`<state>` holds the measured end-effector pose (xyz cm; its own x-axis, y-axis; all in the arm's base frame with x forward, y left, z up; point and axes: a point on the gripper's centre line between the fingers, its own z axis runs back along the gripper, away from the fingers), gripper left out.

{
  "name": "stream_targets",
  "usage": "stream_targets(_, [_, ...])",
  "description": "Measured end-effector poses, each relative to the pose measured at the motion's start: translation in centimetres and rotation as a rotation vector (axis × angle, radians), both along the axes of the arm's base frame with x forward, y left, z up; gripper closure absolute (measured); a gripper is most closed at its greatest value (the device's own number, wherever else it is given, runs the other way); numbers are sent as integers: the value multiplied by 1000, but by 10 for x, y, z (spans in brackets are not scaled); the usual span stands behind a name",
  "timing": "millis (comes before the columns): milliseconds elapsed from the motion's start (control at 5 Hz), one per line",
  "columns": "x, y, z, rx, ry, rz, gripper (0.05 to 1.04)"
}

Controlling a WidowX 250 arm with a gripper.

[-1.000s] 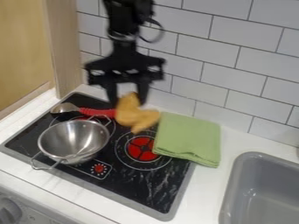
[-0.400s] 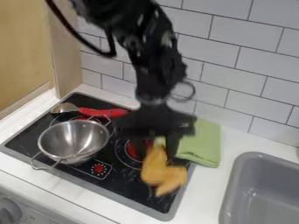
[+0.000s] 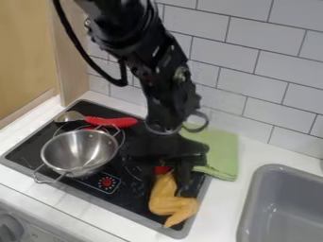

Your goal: Move chicken wings to the right side of the burner

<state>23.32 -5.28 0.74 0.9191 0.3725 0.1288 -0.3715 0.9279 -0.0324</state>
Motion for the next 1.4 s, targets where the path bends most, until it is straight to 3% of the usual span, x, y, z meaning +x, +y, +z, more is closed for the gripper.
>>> stream_targets(200, [-2, 0, -6, 4, 21, -1, 501])
stream_targets(400, [-6, 2, -6, 15, 46, -11, 190])
stream_targets(600, [-9, 2, -6, 17, 65, -16, 67])
stream_targets(1000, [-7, 1, 18, 6, 40, -13, 85])
stream_targets(1200, [0, 4, 44, 31, 15, 0, 85])
stream_targets(1400, [7, 10, 60, 58, 38, -38, 85])
